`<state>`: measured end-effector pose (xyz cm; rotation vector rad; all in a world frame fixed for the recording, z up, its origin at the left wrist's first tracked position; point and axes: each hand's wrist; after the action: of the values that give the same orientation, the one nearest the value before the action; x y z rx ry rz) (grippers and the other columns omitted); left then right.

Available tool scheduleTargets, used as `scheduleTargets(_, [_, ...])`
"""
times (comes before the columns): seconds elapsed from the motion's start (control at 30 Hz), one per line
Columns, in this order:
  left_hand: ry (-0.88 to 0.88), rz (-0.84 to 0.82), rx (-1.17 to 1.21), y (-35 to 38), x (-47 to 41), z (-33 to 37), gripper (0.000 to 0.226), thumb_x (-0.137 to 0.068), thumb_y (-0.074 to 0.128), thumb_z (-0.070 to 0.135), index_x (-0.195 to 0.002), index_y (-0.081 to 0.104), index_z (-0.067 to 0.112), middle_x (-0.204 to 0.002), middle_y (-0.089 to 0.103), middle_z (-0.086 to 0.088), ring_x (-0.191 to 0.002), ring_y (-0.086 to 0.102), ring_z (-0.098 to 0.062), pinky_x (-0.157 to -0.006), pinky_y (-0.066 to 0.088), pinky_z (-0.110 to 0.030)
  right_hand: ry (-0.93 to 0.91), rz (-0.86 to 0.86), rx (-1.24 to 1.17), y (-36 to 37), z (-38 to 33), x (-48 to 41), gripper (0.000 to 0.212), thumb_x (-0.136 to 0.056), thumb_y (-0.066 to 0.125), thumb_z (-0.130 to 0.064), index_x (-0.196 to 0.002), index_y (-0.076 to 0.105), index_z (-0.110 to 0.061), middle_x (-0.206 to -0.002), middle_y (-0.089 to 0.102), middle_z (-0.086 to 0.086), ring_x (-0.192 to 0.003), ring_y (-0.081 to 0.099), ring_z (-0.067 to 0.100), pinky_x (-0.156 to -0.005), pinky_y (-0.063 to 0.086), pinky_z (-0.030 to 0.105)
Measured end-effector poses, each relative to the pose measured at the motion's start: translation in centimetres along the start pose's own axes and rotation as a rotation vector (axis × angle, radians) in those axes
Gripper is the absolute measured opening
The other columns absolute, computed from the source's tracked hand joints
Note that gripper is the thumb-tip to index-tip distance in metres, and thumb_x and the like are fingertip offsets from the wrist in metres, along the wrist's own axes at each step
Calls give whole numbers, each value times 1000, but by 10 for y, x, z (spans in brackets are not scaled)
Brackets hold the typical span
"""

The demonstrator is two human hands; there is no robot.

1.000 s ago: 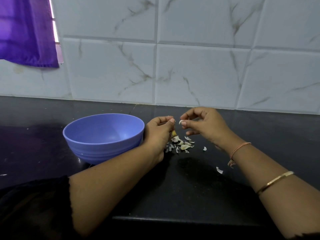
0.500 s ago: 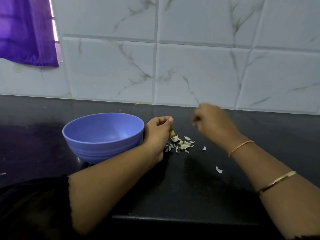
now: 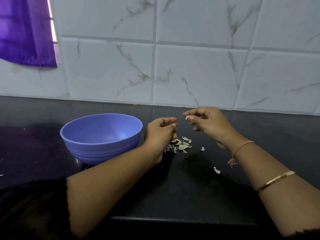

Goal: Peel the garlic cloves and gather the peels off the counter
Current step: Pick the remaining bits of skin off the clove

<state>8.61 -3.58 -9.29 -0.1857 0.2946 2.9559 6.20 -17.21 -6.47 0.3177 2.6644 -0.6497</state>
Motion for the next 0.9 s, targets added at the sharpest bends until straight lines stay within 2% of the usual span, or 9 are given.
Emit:
scheduleTargets(0.07, [-5,-35,1,0,2,0,14,-89,56,4,-93,63,16,-85,62,-1,-72,55,-9,-58,49,-14,-10,-15,-51,2,-2,2,18,-88,58,-7,-84,67,-21,-82,62,0,-79,55,8,-70,49,24])
scheduleTargets(0.2, [-8,-92,20,1,5,2,11,-90,58,11,-100,63,12,-91,64,-5,-81,61,-10,-63,52,-17,-40,-34,-91,4,-4,4,17,-90,55,-8,-86,66,-21,-80,68,-3,-77,60,1,-68,45,17])
scheduleTargets(0.37, [-2,-136,104,2,8,5,6,-88,60,14,-92,63,10,-81,63,-4,-72,57,-9,-52,47,-11,-114,-45,-73,6,-5,5,16,-88,57,-6,-84,65,-19,-83,67,-4,-72,60,-10,-62,42,4])
scheduleTargets(0.5, [-18,-130,141,0,6,5,10,-85,64,12,-94,66,9,-82,68,-3,-75,63,-10,-62,54,-18,-130,-68,-61,7,-5,5,13,-87,58,-5,-87,67,-14,-82,66,-2,-69,58,-9,-61,42,6])
scheduleTargets(0.57, [-10,-120,149,0,6,5,7,-84,64,10,-91,67,8,-80,67,-5,-74,61,-11,-68,53,-23,-140,-64,-55,7,-4,5,14,-86,59,-4,-87,68,-15,-84,68,4,-71,59,-1,-62,46,12])
scheduleTargets(0.67, [18,-104,163,0,7,6,3,-84,64,7,-85,67,9,-74,63,-5,-67,55,-11,-61,51,-20,-156,-30,-57,6,-4,5,13,-85,60,-2,-89,69,-12,-83,69,10,-72,60,12,-66,53,20])
scheduleTargets(0.77, [25,-93,169,-1,7,6,4,-84,64,7,-82,67,9,-70,62,-4,-64,54,-11,-57,51,-17,-187,-3,0,6,-6,5,13,-84,62,-4,-89,70,-12,-77,70,6,-68,64,14,-71,56,25])
scheduleTargets(0.9, [35,-72,179,-1,6,7,2,-82,67,7,-81,67,9,-68,63,-4,-63,56,-11,-60,53,-18,-225,45,97,7,-7,5,11,-82,65,-8,-86,72,-16,-71,69,-5,-63,63,5,-66,52,17])
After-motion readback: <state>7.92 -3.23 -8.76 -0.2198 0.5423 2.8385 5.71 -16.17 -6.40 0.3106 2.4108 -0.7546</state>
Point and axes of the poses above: each hand's wrist, its own x-axis away from the middle knuckle, its own y-axis out of the palm, z = x × y
